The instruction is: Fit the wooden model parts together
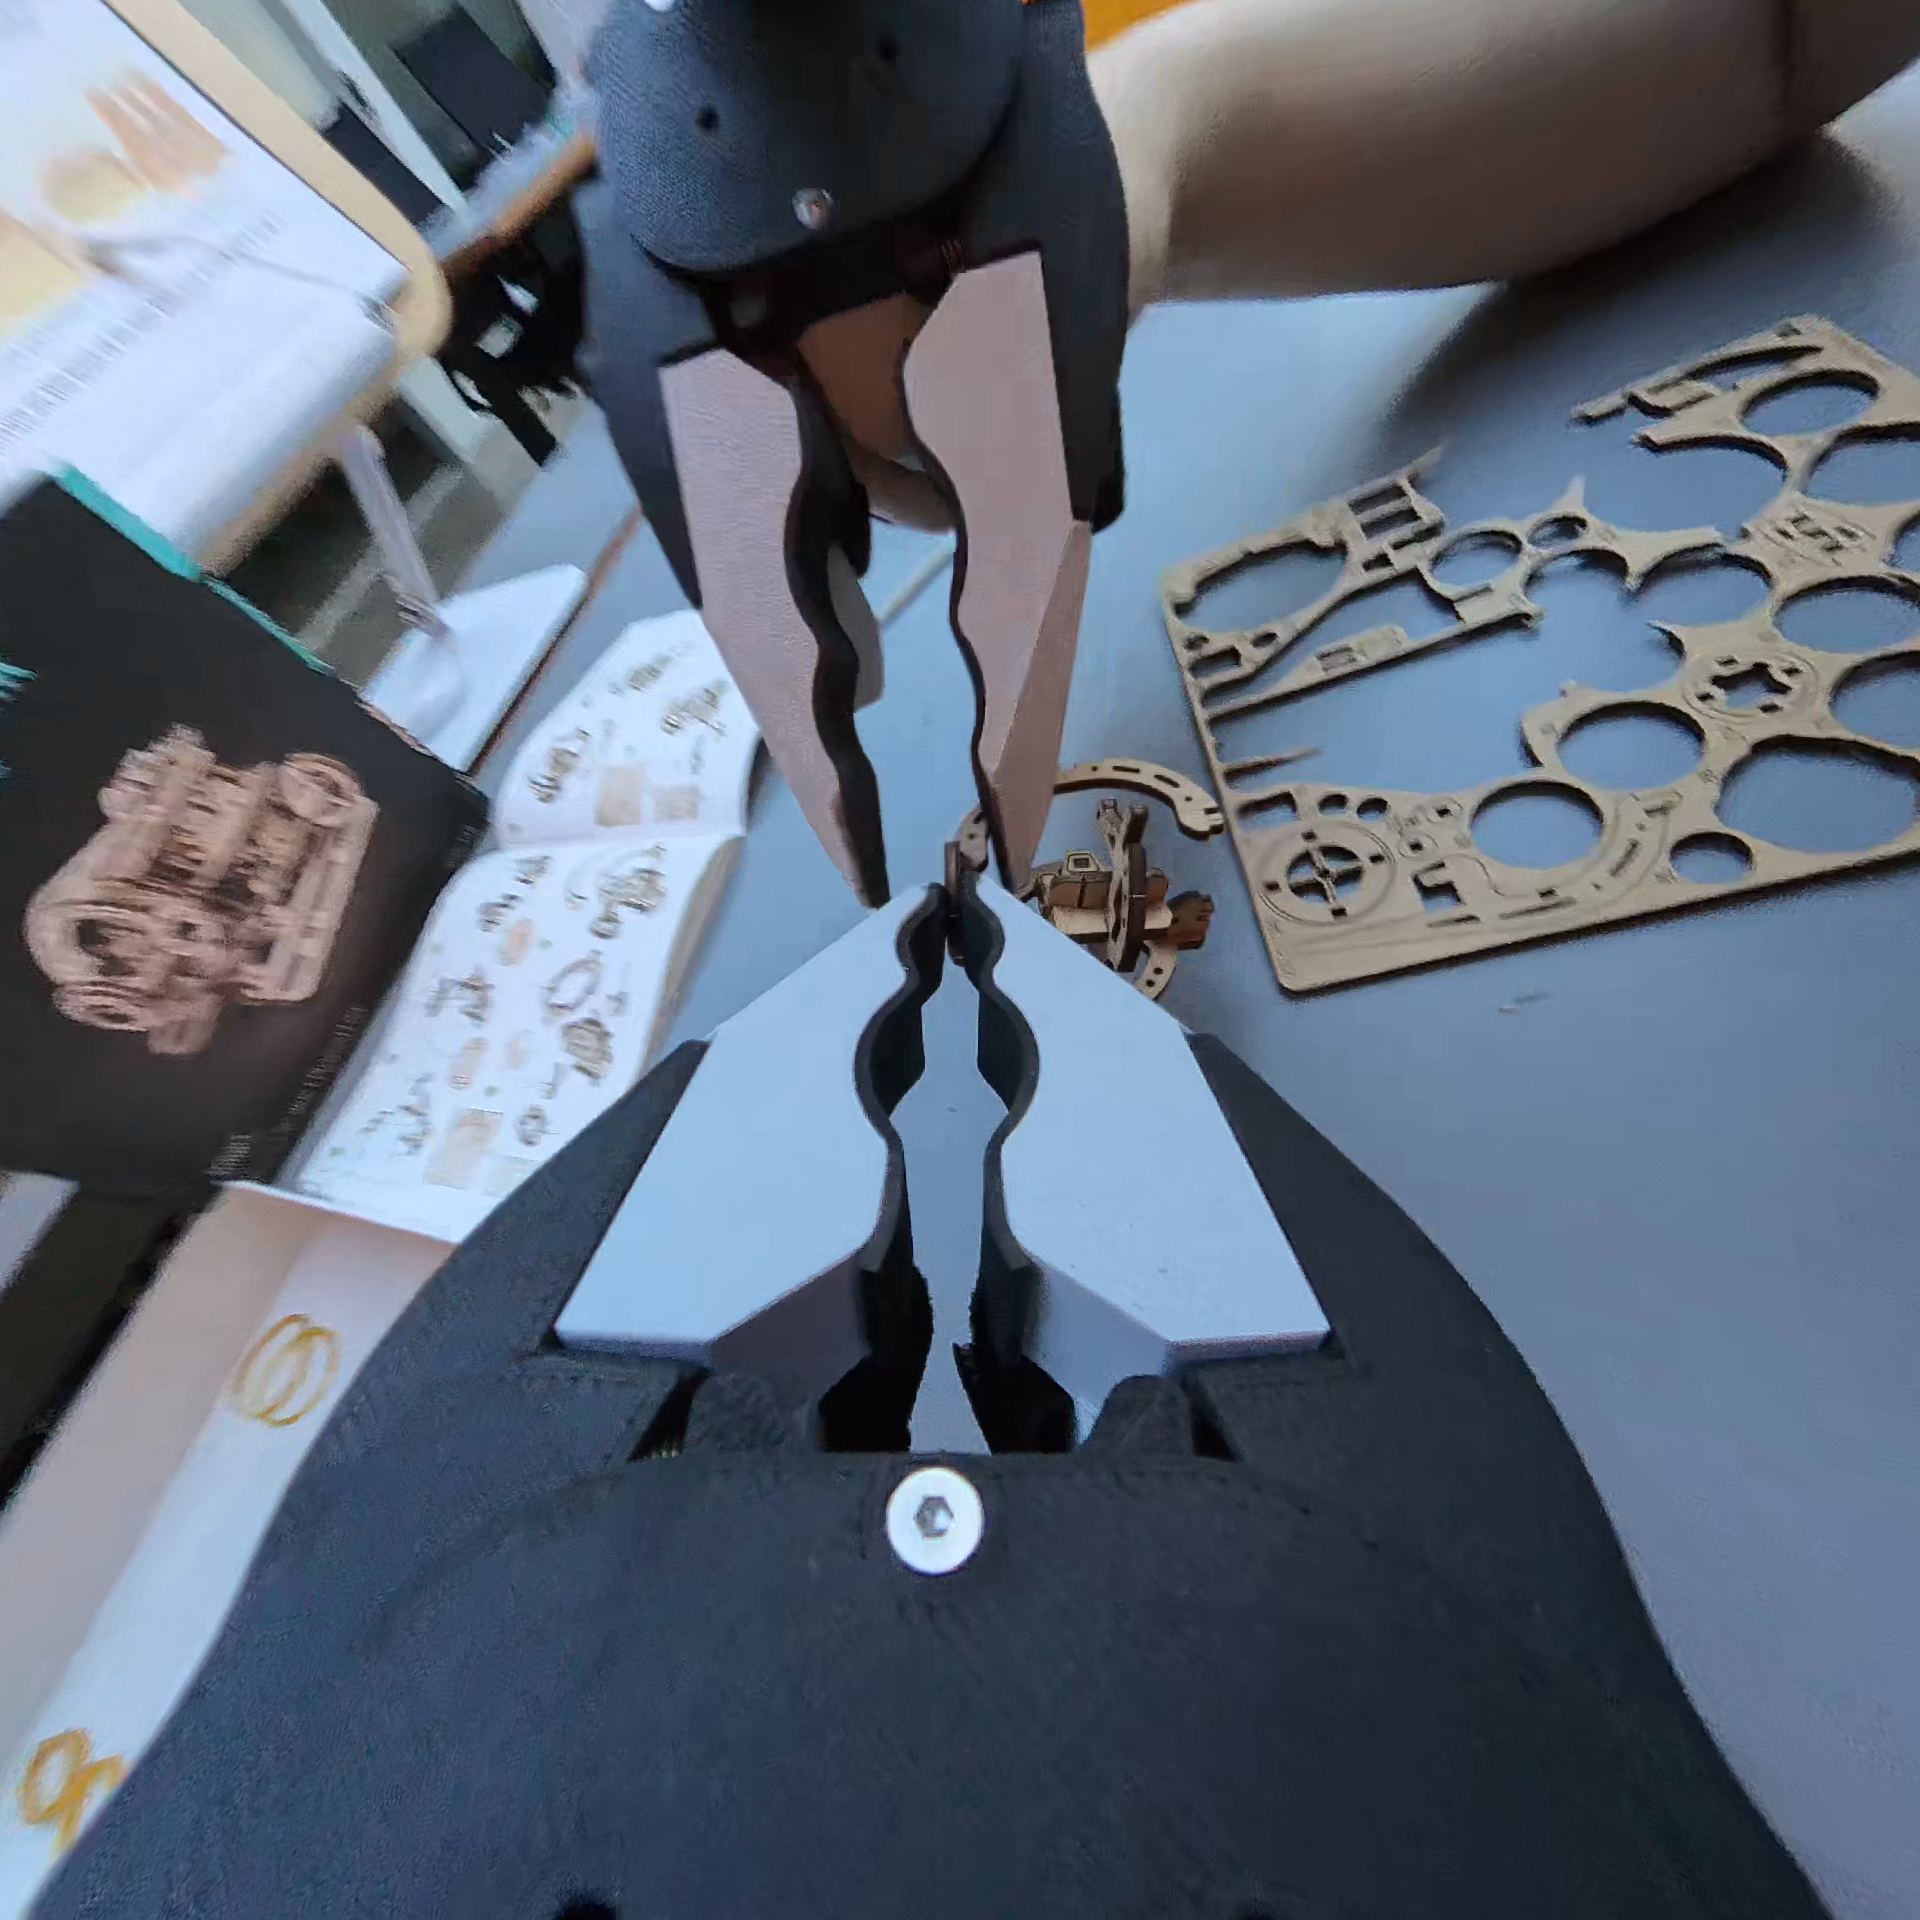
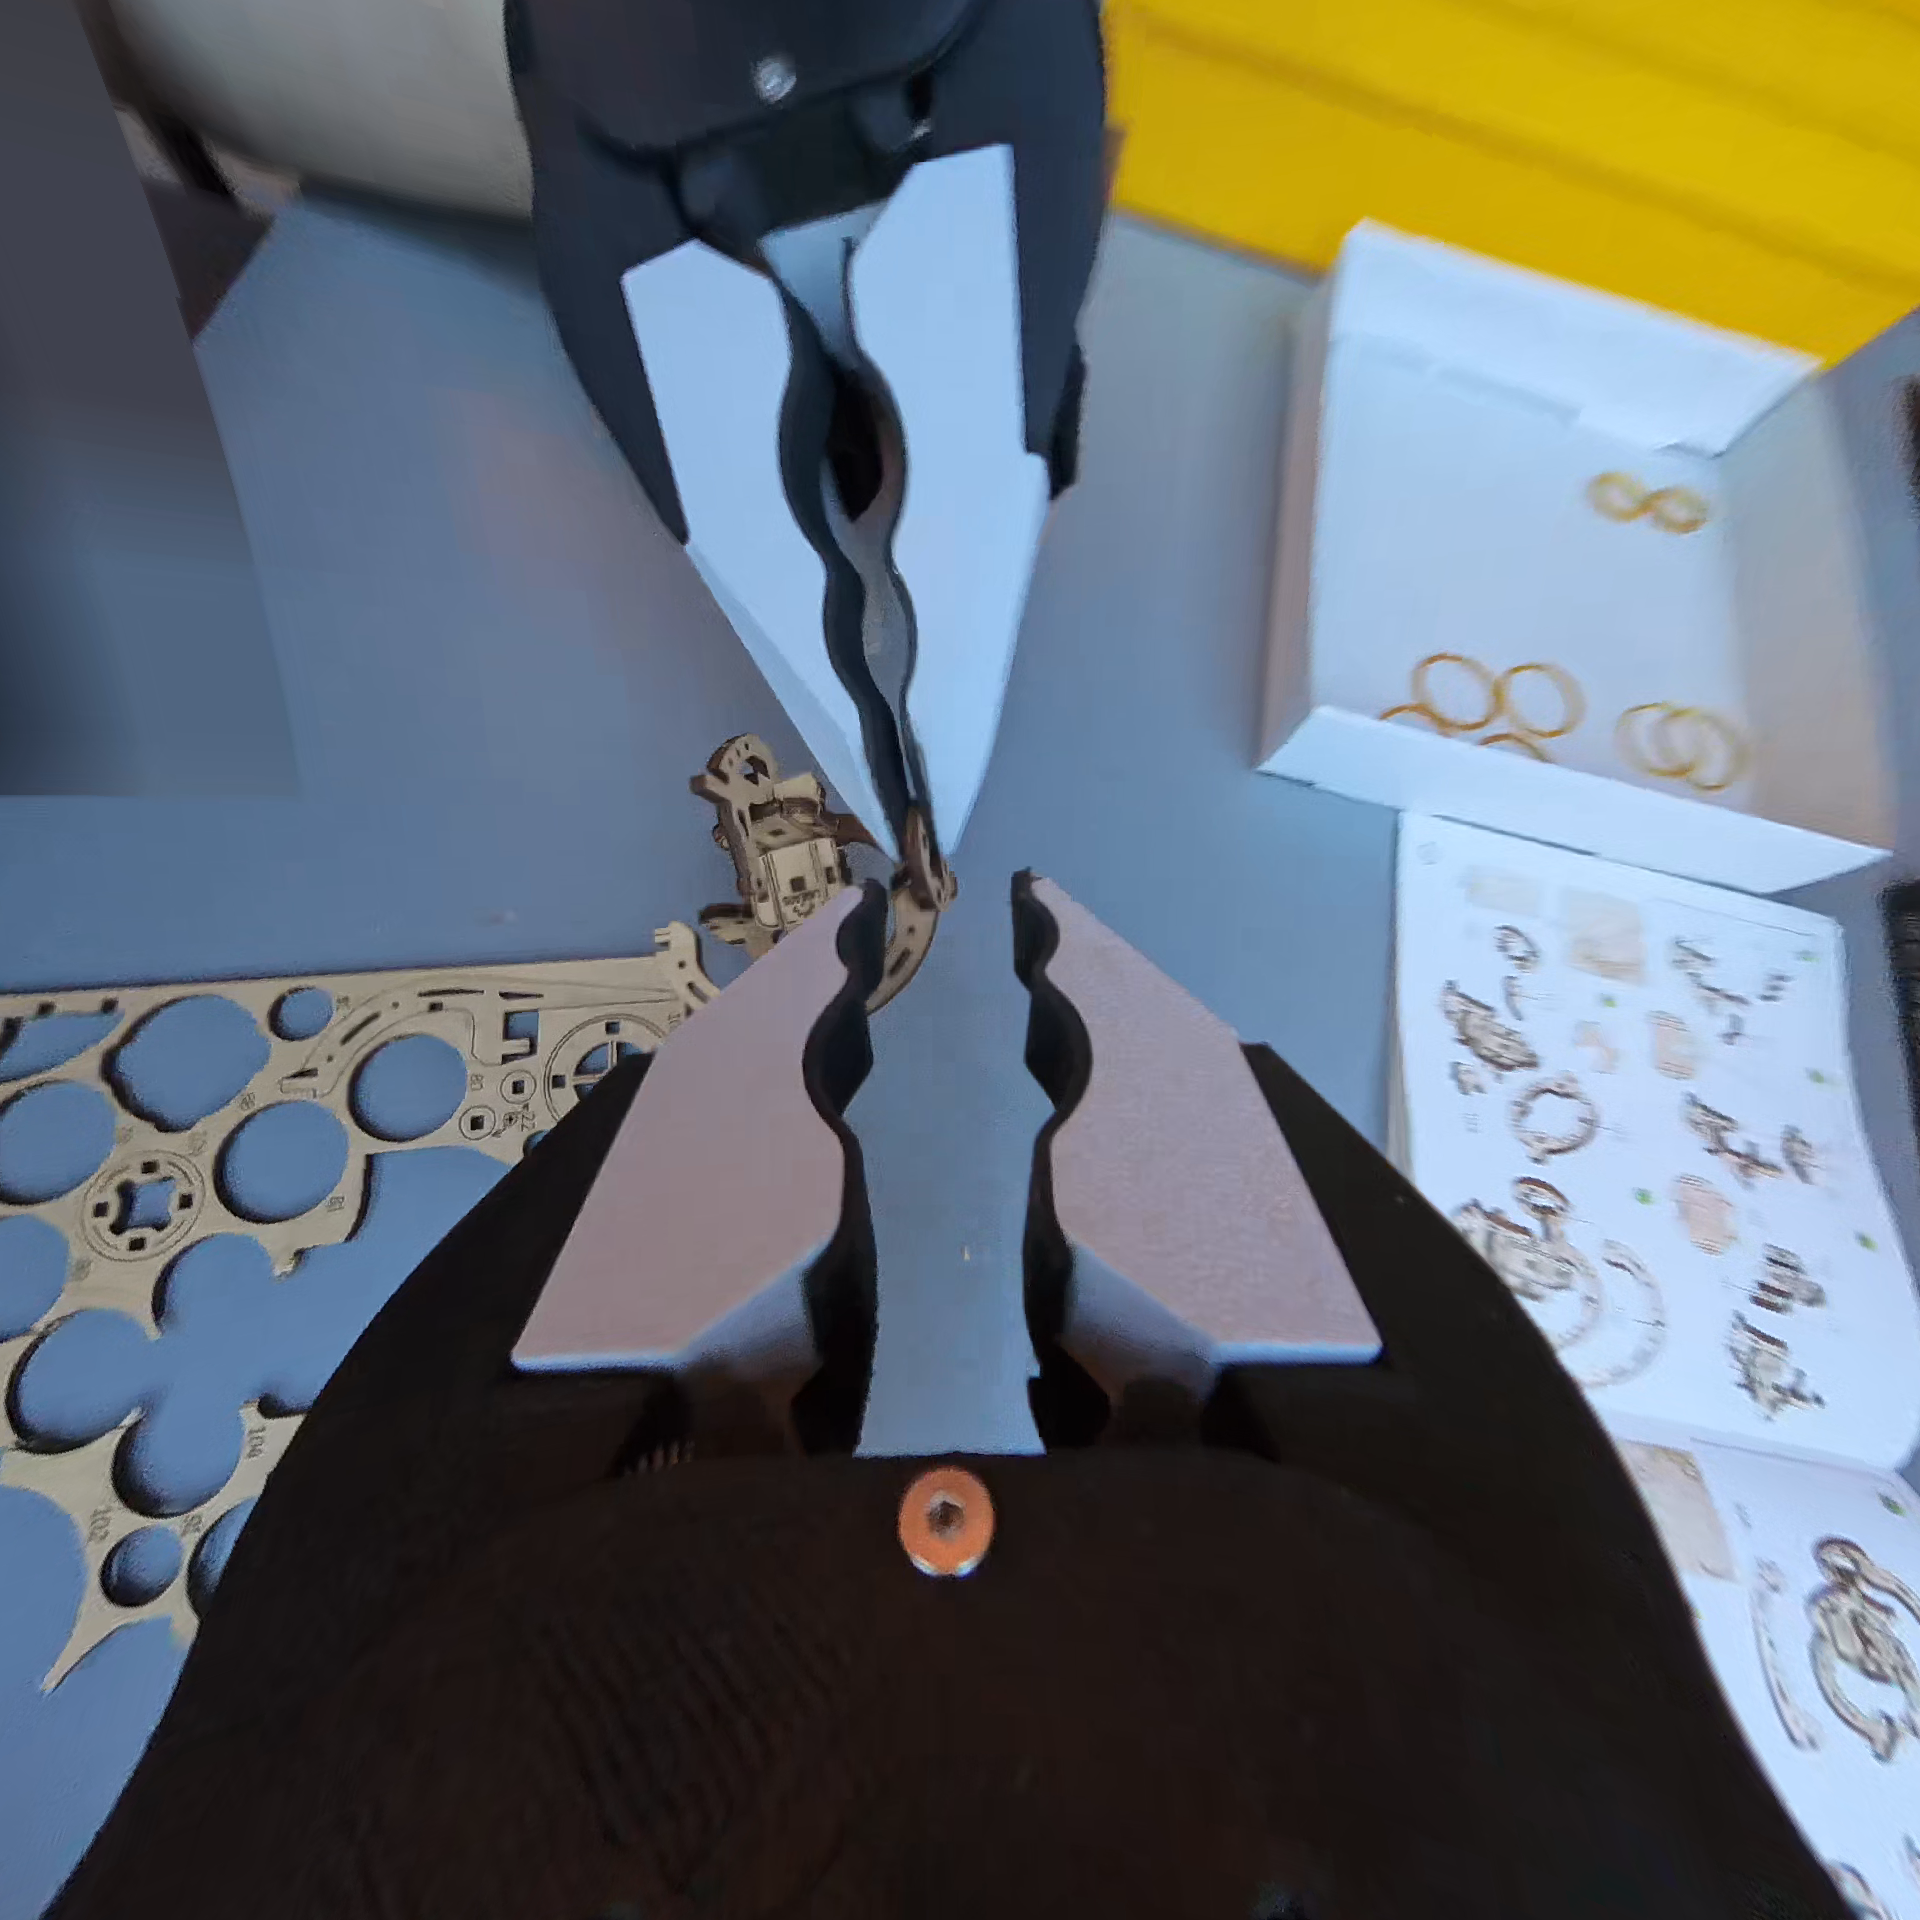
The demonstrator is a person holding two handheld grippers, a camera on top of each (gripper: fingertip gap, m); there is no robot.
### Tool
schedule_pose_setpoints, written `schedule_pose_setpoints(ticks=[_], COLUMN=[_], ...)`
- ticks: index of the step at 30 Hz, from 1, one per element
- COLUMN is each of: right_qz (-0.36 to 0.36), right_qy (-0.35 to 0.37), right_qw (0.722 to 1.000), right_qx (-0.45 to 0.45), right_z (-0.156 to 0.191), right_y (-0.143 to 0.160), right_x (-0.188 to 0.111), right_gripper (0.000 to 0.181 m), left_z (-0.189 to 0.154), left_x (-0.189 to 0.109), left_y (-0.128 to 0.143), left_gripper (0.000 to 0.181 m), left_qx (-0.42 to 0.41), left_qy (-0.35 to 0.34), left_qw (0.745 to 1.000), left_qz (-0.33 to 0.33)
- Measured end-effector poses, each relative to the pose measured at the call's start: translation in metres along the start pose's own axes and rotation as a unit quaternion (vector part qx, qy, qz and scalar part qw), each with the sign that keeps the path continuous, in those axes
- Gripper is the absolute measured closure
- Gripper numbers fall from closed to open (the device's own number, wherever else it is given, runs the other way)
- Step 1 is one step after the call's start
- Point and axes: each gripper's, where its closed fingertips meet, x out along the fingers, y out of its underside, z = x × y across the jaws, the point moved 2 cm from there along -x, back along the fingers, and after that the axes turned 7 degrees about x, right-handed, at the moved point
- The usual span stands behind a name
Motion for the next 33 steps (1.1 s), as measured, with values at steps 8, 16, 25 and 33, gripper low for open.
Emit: schedule_pose_setpoints(ticks=[8, 16, 25, 33], right_qz=[-0.173, -0.177, -0.198, -0.23], right_qy=[-0.097, -0.173, -0.144, -0.164], right_qw=[0.965, 0.948, 0.959, 0.937], right_qx=[0.172, 0.201, 0.142, 0.206], right_z=[-0.006, 0.003, 0.006, -0.004], right_y=[-0.027, -0.024, -0.028, -0.041], right_x=[-0.043, -0.032, -0.037, -0.051], right_gripper=[0.161, 0.172, 0.18, 0.16], left_z=[0.016, 0.014, 0.013, 0.041], left_x=[-0.017, -0.026, -0.028, -0.034], left_y=[-0.02, -0.034, -0.037, -0.031], left_gripper=[0.181, 0.181, 0.178, 0.181], left_qx=[0.267, 0.307, 0.28, 0.036], left_qy=[-0.185, -0.213, -0.215, -0.214], left_qw=[0.945, 0.927, 0.935, 0.973], left_qz=[0.034, 0.006, -0.023, -0.08])
